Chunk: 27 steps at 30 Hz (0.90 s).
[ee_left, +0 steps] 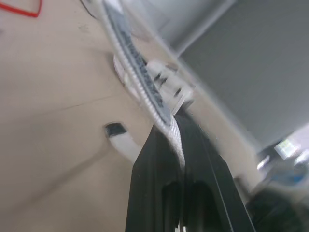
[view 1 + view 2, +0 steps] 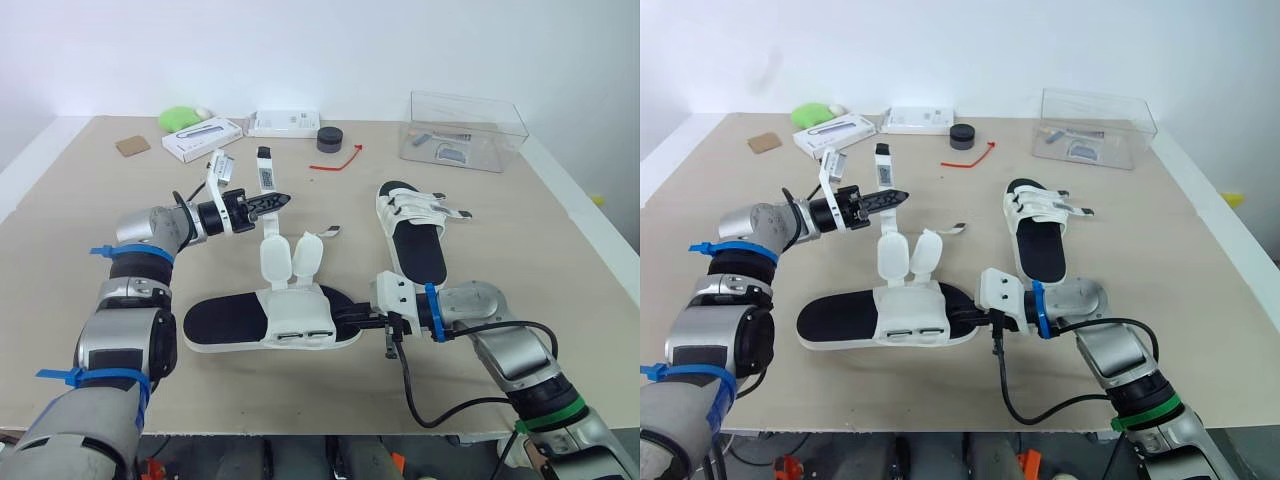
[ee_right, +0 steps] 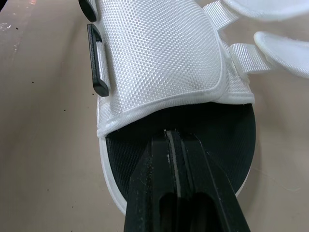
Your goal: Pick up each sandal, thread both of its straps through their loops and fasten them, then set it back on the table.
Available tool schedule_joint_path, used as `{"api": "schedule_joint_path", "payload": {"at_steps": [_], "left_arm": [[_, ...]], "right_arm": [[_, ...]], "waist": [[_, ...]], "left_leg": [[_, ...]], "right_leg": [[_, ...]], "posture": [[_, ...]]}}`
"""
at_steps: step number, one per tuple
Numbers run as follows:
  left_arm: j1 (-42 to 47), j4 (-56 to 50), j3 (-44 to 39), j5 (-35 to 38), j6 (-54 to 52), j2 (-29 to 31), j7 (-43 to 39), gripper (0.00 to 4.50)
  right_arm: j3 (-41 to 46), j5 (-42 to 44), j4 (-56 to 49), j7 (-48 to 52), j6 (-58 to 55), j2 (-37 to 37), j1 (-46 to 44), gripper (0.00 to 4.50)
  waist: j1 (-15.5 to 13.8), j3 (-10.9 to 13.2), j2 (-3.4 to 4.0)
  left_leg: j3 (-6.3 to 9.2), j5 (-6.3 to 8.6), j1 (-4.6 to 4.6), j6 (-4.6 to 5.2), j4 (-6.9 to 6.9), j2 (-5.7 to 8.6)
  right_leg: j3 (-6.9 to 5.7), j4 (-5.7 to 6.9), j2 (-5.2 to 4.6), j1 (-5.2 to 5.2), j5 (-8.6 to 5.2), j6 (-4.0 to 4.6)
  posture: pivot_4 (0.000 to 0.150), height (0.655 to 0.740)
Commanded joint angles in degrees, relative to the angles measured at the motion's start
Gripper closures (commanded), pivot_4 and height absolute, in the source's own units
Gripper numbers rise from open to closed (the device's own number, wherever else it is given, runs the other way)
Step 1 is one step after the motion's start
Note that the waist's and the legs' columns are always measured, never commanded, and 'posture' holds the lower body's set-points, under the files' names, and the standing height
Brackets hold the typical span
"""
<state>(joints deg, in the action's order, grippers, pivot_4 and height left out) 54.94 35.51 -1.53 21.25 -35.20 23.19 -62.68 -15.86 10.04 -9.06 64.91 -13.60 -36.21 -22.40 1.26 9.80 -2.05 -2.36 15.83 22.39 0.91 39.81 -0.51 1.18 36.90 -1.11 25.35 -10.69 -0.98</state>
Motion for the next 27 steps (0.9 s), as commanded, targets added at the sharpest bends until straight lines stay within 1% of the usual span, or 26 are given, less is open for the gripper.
{"api": "schedule_joint_path", "payload": {"at_steps": [1, 3, 5, 7, 11, 16, 18, 20, 22, 24, 27], "left_arm": [[-6.53, -14.75, 9.0, -10.3, 19.93, 3.21, -2.29, 4.47], [-9.55, -17.82, 11.53, -14.44, 30.45, 5.06, -2.45, 4.47], [-11.37, -19.61, 12.24, -16.49, 39.6, 6.62, -2.72, 4.47], [-11.9, -20.39, 12.19, -17.84, 47.43, 7.96, -2.55, 4.47], [-11.69, -20.93, 13.16, -21.73, 67.46, 11.19, -2.47, 4.47], [-11.36, -20.06, 13.95, -22.85, 83.85, 13.03, -1.63, 4.47], [-10.92, -19.91, 14.39, -23.04, 87.33, 13.4, -1.15, 4.47], [-11.05, -21.58, 15.2, -21.69, 87.88, 13.77, -1.51, 4.47], [-11.65, -23.67, 15.84, -19.86, 86.22, 13.87, -1.71, 4.47], [-14.63, -28.28, 17.03, -17.16, 82.11, 14.74, -2.7, 4.47], [-17.38, -32.04, 17.72, -15.21, 78.2, 15.85, -3.55, 4.47]], "right_arm": [[0.26, 0.2, -1.48, 0.26, 0.51, -0.33, -0.36, 4.5], [0.26, 0.14, -1.51, 0.3, 0.56, -0.41, -0.23, 4.5], [0.27, 0.09, -1.48, 0.29, 0.59, -0.48, -0.2, 4.5], [0.34, 0.09, -1.38, 0.32, 0.64, -0.56, -0.2, 4.5], [0.23, -0.02, -1.12, 0.48, 0.86, -0.65, -0.07, 4.5], [0.01, -0.22, -0.5, 0.68, 1.26, -0.54, -0.32, 4.5], [-0.1, -0.36, -0.13, 0.87, 1.59, -0.56, -0.47, 4.5], [-0.23, -0.53, 0.11, 1.01, 1.91, -0.58, -0.61, 4.5], [-0.23, -0.57, 0.31, 1.12, 2.1, -0.56, -0.71, 4.5], [-0.14, -0.64, 0.84, 1.21, 2.34, -0.44, -1.02, 4.5], [-0.1, -0.82, 1.34, 1.45, 2.68, -0.36, -1.29, 4.5]], "waist": [[-0.02, 0.0, 0.0], [-0.14, 0.0, 0.0], [-0.27, 0.0, 0.0], [-0.28, 0.0, 0.0], [-0.28, 0.0, 0.0], [-0.27, 0.0, 0.0], [-0.27, 0.0, 0.0], [-0.25, 0.0, 0.0], [-0.23, 0.0, 0.0], [-0.21, 0.0, 0.0], [-0.08, 0.0, 0.0]], "left_leg": [[0.0, 0.01, -0.01, -0.01, 0.0, -0.01], [-0.03, 0.01, 0.0, -0.02, -0.02, -0.04], [0.03, 0.0, 0.01, -0.05, -0.02, -0.07], [0.04, -0.02, 0.02, -0.03, -0.01, -0.07], [-0.01, -0.04, -0.04, 0.01, 0.0, -0.07], [-0.05, -0.03, -0.03, 0.01, 0.0, -0.06], [-0.05, -0.03, -0.04, 0.02, 0.0, -0.07], [-0.05, -0.03, -0.04, 0.02, 0.01, -0.07], [-0.05, -0.04, -0.04, 0.02, 0.02, -0.08], [-0.05, -0.04, -0.04, 0.02, 0.02, -0.09], [-0.07, -0.02, -0.07, 0.04, 0.02, -0.11]], "right_leg": [[0.0, 0.02, -0.02, 0.0, 0.0, 0.02], [0.03, 0.02, -0.03, 0.04, 0.0, 0.06], [0.04, 0.03, -0.16, 0.05, -0.01, 0.15], [-0.02, 0.03, -0.15, 0.04, -0.03, 0.19], [-0.07, 0.03, -0.02, 0.0, -0.02, 0.17], [-0.07, 0.03, -0.02, 0.0, -0.02, 0.14], [-0.07, 0.02, -0.02, 0.0, -0.02, 0.13], [-0.07, 0.03, -0.01, 0.0, -0.01, 0.13], [-0.07, 0.03, 0.03, 0.0, -0.01, 0.12], [-0.07, 0.03, 0.04, -0.01, -0.01, 0.11], [-0.05, 0.03, 0.05, -0.01, -0.02, 0.1]], "posture": [[0.15, 0.74], [0.15, 0.74], [0.15, 0.74], [0.15, 0.74], [0.15, 0.74], [0.15, 0.74], [0.15, 0.74], [0.15, 0.74], [0.15, 0.74], [0.15, 0.74], [0.15, 0.74]]}}
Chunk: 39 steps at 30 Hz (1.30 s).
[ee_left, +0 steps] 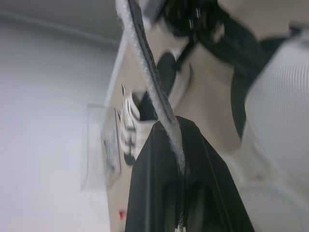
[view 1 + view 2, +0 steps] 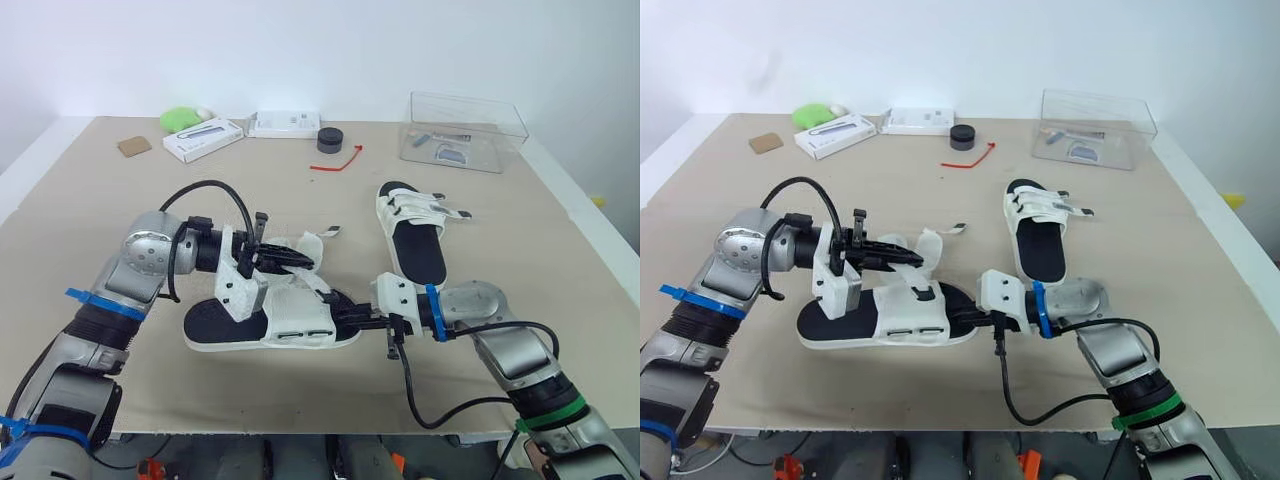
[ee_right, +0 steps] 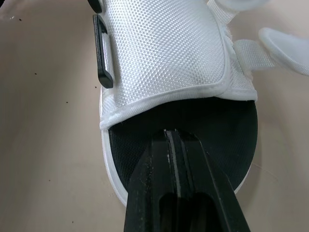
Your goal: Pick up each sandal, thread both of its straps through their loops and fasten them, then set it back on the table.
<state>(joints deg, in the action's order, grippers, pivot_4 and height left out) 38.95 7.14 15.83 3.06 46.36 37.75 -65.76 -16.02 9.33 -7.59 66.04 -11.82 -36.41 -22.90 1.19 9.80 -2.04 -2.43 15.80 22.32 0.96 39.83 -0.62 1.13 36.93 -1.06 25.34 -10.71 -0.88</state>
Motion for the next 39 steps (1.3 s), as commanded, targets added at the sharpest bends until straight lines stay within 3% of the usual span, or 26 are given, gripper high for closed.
{"api": "schedule_joint_path", "payload": {"at_steps": [1, 7, 10, 12, 13, 17, 26, 28, 29, 30, 32, 36, 39], "left_arm": [[-1.85, -4.5, 0.33, 3.41, -4.54, 1.41, -0.51, 4.47], [-4.63, -9.79, -0.04, 6.13, -12.9, 3.34, -1.55, 4.47], [-5.74, -12.61, -0.59, 7.91, -16.18, 3.98, -1.98, 3.22], [-6.16, -14.21, -1.09, 8.86, -18.63, 4.24, -1.9, 2.03], [-6.37, -14.77, -1.29, 8.86, -19.2, 4.5, -1.94, 1.84], [-8.52, -16.96, -3.29, 10.81, -25.11, 5.99, -1.6, 0.02], [-17.02, -22.04, -10.83, 16.74, -40.72, 13.43, -2.63, 0.02], [-19.78, -24.79, -13.46, 23.0, -52.71, 15.76, -0.77, 0.02], [-21.14, -26.49, -14.77, 28.1, -60.84, 17.46, 0.0, 0.02], [-23.23, -28.67, -16.23, 39.17, -73.73, 20.63, 2.03, 0.02], [-26.35, -32.69, -18.83, 52.35, -86.68, 22.93, 5.22, 0.02], [-30.4, -37.75, -22.53, 72.45, -98.88, 24.24, 13.04, 0.02], [-33.51, -40.27, -22.64, 81.09, -102.98, 23.86, 18.75, 0.02]], "right_arm": [[0.05, -0.16, -0.01, 0.39, 0.99, -0.16, -0.84, 4.5], [-0.12, -0.3, 0.56, 0.8, 1.53, -0.13, -1.04, 4.5], [-0.23, -0.36, 0.84, 0.94, 1.7, -0.05, -1.24, 4.5], [-0.3, -0.36, 1.09, 1.11, 1.83, 0.05, -1.41, 4.5], [-0.38, -0.43, 1.24, 1.2, 1.98, 0.11, -1.47, 4.5], [-0.64, -0.68, 2.04, 1.72, 2.48, 0.56, -1.89, 4.5], [-1.17, -0.93, 3.74, 3.12, 3.89, 0.94, -2.7, 4.5], [-1.42, -0.9, 4.28, 3.47, 4.28, 0.97, -2.93, 4.5], [-1.57, -0.87, 4.65, 3.7, 4.49, 1.03, -3.15, 4.5], [-1.73, -0.85, 5.1, 3.9, 4.7, 1.17, -3.44, 4.5], [-2.01, -0.91, 6.02, 4.16, 5.23, 1.51, -4.0, 4.5], [-2.2, -1.03, 7.2, 4.52, 5.76, 2.01, -4.8, 4.5], [-2.31, -1.06, 7.79, 4.75, 6.04, 2.2, -5.1, 4.5]], "waist": [[-0.02, 0.0, 0.0], [-0.03, 0.0, 0.0], [-0.01, 0.0, 0.0], [-0.03, 0.0, 0.0], [-0.03, 0.0, 0.0], [-0.01, 0.0, 0.0], [0.1, 0.01, 0.01], [0.1, 0.01, 0.01], [0.12, 0.01, 0.01], [0.24, 0.04, -0.03], [0.27, 0.07, -0.04], [0.16, 0.08, -0.04], [0.15, 0.08, -0.03]], "left_leg": [[0.02, 0.0, 0.0, 0.0, 0.0, -0.01], [0.04, -0.03, -0.04, 0.04, 0.02, -0.03], [0.03, -0.03, -0.04, 0.04, 0.02, -0.04], [0.04, -0.03, -0.04, 0.04, 0.02, -0.04], [0.04, -0.03, -0.04, 0.04, 0.02, -0.04], [0.03, -0.03, -0.06, 0.04, 0.02, -0.04], [0.04, -0.03, -0.12, 0.04, 0.01, -0.17], [0.0, -0.03, -0.16, 0.03, -0.02, -0.22], [0.01, -0.03, -0.16, 0.03, -0.02, -0.24], [0.02, -0.03, -0.16, 0.03, -0.02, -0.25], [0.02, -0.03, -0.17, 0.03, -0.02, -0.36], [0.07, -0.03, -0.25, 0.03, -0.04, -0.38], [0.07, -0.04, -0.29, 0.0, -0.04, -0.42]], "right_leg": [[-0.01, 0.0, 0.02, 0.0, 0.0, 0.0], [-0.03, 0.02, 0.06, -0.03, -0.15, -0.24], [-0.02, 0.03, 0.07, -0.02, -0.14, -0.23], [-0.03, 0.03, 0.07, -0.02, -0.14, -0.23], [-0.03, 0.02, 0.07, -0.03, -0.14, -0.23], [-0.02, 0.03, 0.08, -0.03, -0.15, -0.23], [-0.04, 0.04, 0.2, -0.03, -0.21, -0.21], [-0.02, 0.05, 0.22, -0.02, -0.23, -0.17], [-0.03, 0.05, 0.24, -0.02, -0.24, -0.15], [-0.04, 0.07, 0.25, -0.02, -0.25, -0.15], [-0.03, 0.1, 0.31, 0.01, -0.27, -0.14], [-0.08, 0.11, 0.25, -0.04, -0.31, -0.12], [-0.07, 0.13, 0.21, -0.04, -0.28, -0.05]], "posture": [[0.15, 0.74], [0.15, 0.74], [0.15, 0.74], [0.15, 0.74], [0.15, 0.74], [0.15, 0.74], [0.15, 0.74], [0.15, 0.74], [0.15, 0.74], [0.15, 0.74], [0.15, 0.74], [0.15, 0.74], [0.15, 0.74]]}}
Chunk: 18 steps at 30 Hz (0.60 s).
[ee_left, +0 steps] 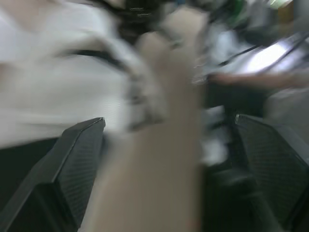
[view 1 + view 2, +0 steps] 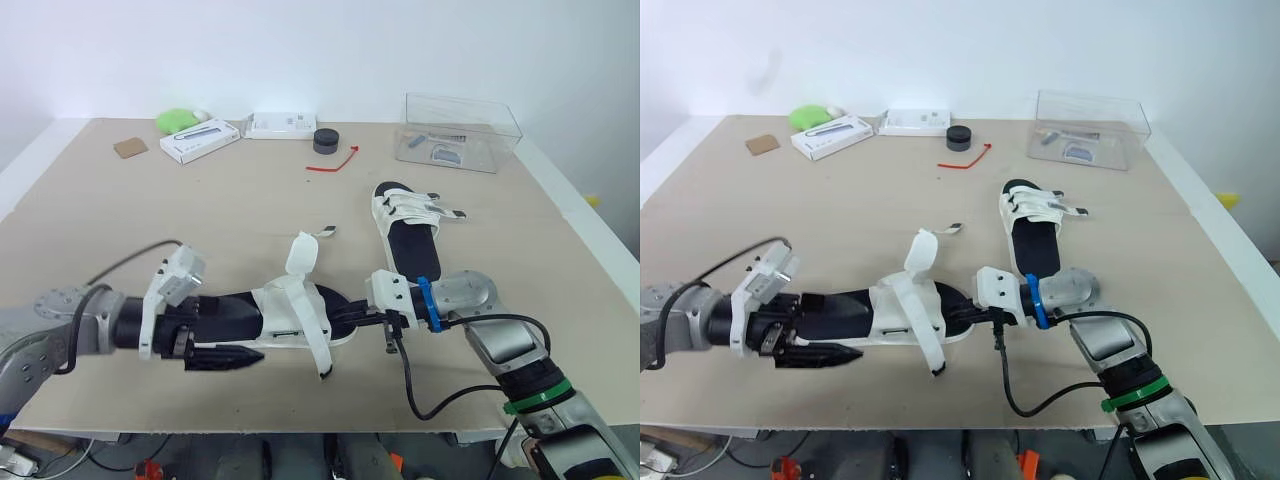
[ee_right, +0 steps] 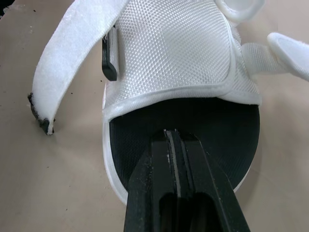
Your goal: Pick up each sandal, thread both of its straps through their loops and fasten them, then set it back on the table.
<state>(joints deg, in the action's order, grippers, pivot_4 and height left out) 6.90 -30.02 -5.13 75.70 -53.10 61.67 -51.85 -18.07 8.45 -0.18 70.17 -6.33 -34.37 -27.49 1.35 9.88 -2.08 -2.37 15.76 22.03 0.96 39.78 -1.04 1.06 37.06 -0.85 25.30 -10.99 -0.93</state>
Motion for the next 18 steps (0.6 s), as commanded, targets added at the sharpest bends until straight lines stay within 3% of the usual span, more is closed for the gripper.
{"api": "schedule_joint_path", "payload": {"at_steps": [1, 10, 18], "left_arm": [[-1.95, -3.61, -0.93, 8.37, -3.85, -1.01, 7.02, 0.02], [4.14, -2.06, 7.99, 2.4, -4.74, -13.71, 18.62, 0.02], [10.13, 0.98, 12.59, -0.34, -8.7, -19.45, 21.57, 0.02]], "right_arm": [[-0.3, -0.23, 0.47, 0.65, 0.65, 0.21, -0.53, 4.5], [-0.28, -0.45, 0.07, 0.66, 0.44, 0.3, -0.44, 4.5], [0.21, -0.36, -0.99, 0.17, -0.25, -0.23, 0.25, 4.5]], "waist": [[-0.01, 0.0, 0.01], [-0.18, -0.02, -0.02], [-0.17, -0.02, -0.02]], "left_leg": [[0.0, 0.0, -0.03, -0.01, 0.0, -0.01], [0.0, -0.1, -0.19, -0.18, -0.04, 0.02], [0.0, -0.12, -0.21, -0.2, -0.04, 0.01]], "right_leg": [[0.01, 0.01, 0.0, -0.01, 0.0, 0.04], [0.05, 0.05, 0.29, -0.12, 0.07, 0.23], [0.1, 0.05, 0.35, -0.13, 0.12, 0.27]], "posture": [[0.15, 0.74], [0.15, 0.74], [0.15, 0.74]]}}
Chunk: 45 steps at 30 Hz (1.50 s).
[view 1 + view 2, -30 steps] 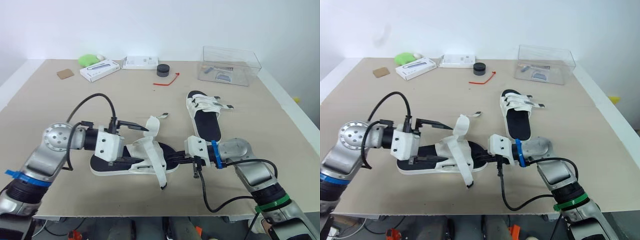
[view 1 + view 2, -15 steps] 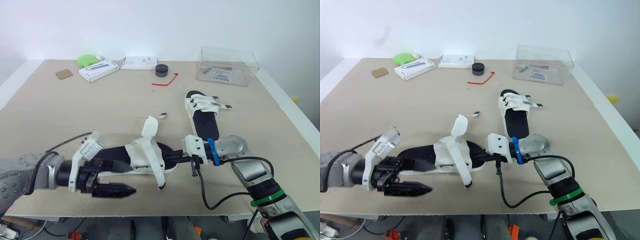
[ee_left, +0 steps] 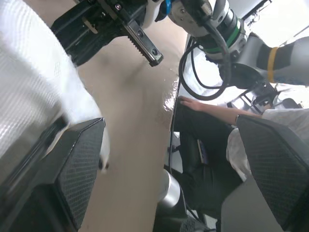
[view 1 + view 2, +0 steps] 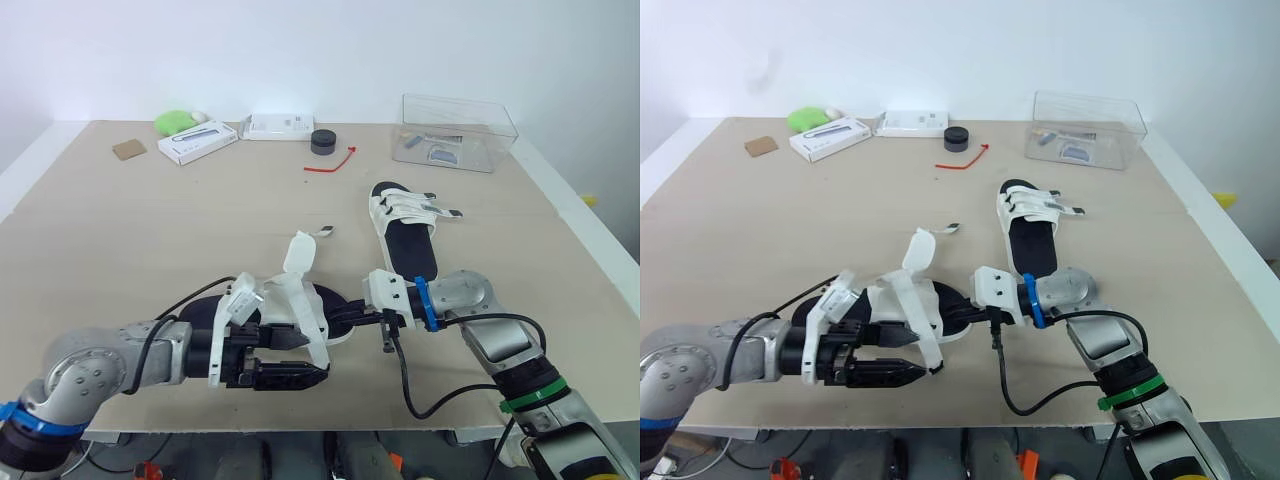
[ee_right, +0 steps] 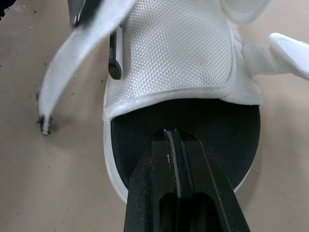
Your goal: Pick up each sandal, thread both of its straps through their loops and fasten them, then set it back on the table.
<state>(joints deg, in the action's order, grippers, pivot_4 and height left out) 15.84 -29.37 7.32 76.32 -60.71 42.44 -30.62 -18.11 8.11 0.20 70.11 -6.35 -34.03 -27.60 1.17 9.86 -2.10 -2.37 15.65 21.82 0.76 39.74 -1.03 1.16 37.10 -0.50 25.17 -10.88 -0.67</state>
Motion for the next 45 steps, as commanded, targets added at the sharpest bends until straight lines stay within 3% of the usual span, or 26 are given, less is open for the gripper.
{"api": "schedule_joint_path", "payload": {"at_steps": [1, 12, 16, 19, 22, 32, 42, 45], "left_arm": [[1.42, 0.43, 0.3, -1.18, -1.58, -0.27, 0.19, 0.02], [2.82, 2.42, 0.36, -5.38, -4.06, -3.84, 1.75, 0.02], [1.7, 1.35, -5.62, 0.92, -6.34, 1.32, -2.97, 0.02], [-0.62, -0.54, -7.25, 2.0, -8.23, 6.51, -7.4, 0.02], [-1.49, -0.67, -7.4, 0.99, -8.09, 8.08, -8.6, 0.02], [0.09, -0.03, -2.32, -8.04, -4.33, -1.02, -4.42, 0.02], [2.04, 0.66, 0.13, -12.05, -4.27, -4.88, -6.08, 0.02], [2.05, 0.94, -0.53, -11.51, -4.81, -6.13, -5.21, 0.84]], "right_arm": [[0.25, -0.02, -1.43, 0.17, -0.3, -0.56, 0.38, 4.5], [0.45, -0.19, -2.17, -0.86, -0.83, -0.66, 0.95, 4.5], [0.91, 0.16, -2.69, -0.78, -1.2, -1.14, 1.45, 4.5], [0.85, 0.01, -2.39, -0.75, -0.96, -1.11, 1.32, 4.5], [0.71, -0.04, -2.01, -0.76, -0.83, -0.81, 0.93, 4.5], [0.59, -0.25, -1.19, -0.44, -0.44, -0.48, -0.06, 4.5], [0.87, -0.38, -1.53, -0.41, -0.65, -0.93, 0.03, 4.5], [0.91, -0.4, -1.64, -0.45, -0.67, -0.98, 0.19, 4.5]], "waist": [[0.01, 0.0, 0.0], [0.01, 0.0, 0.0], [0.06, 0.01, -0.01], [0.11, 0.01, 0.0], [0.04, 0.01, 0.0], [0.01, 0.03, -0.03], [0.02, 0.03, -0.03], [0.02, 0.03, -0.03]], "left_leg": [[0.0, 0.0, 0.0, 0.0, 0.0, 0.0], [-0.01, -0.01, -0.11, -0.01, 0.0, 0.01], [-0.01, -0.01, -0.13, -0.01, -0.01, -0.04], [-0.02, -0.01, -0.16, -0.01, -0.12, -0.09], [-0.03, -0.01, -0.28, -0.01, -0.26, -0.08], [-0.04, -0.01, -0.29, -0.03, -0.27, -0.09], [-0.03, -0.01, -0.28, -0.02, -0.29, -0.09], [-0.03, -0.01, -0.28, -0.02, -0.3, -0.09]], "right_leg": [[0.0, 0.0, 0.0, 0.0, 0.0, 0.0], [0.03, 0.0, 0.0, -0.08, 0.0, 0.0], [0.03, 0.0, 0.06, -0.08, -0.03, 0.05], [0.04, 0.0, 0.12, -0.04, -0.18, 0.3], [0.03, 0.0, 0.1, -0.08, -0.28, 0.39], [0.05, 0.0, 0.1, -0.09, -0.27, 0.39], [0.05, 0.0, 0.1, -0.08, -0.27, 0.39], [0.04, -0.01, 0.1, -0.08, -0.27, 0.39]], "posture": [[0.15, 0.74], [0.15, 0.74], [0.15, 0.74], [0.15, 0.74], [0.15, 0.74], [0.15, 0.74], [0.15, 0.74], [0.15, 0.74]]}}
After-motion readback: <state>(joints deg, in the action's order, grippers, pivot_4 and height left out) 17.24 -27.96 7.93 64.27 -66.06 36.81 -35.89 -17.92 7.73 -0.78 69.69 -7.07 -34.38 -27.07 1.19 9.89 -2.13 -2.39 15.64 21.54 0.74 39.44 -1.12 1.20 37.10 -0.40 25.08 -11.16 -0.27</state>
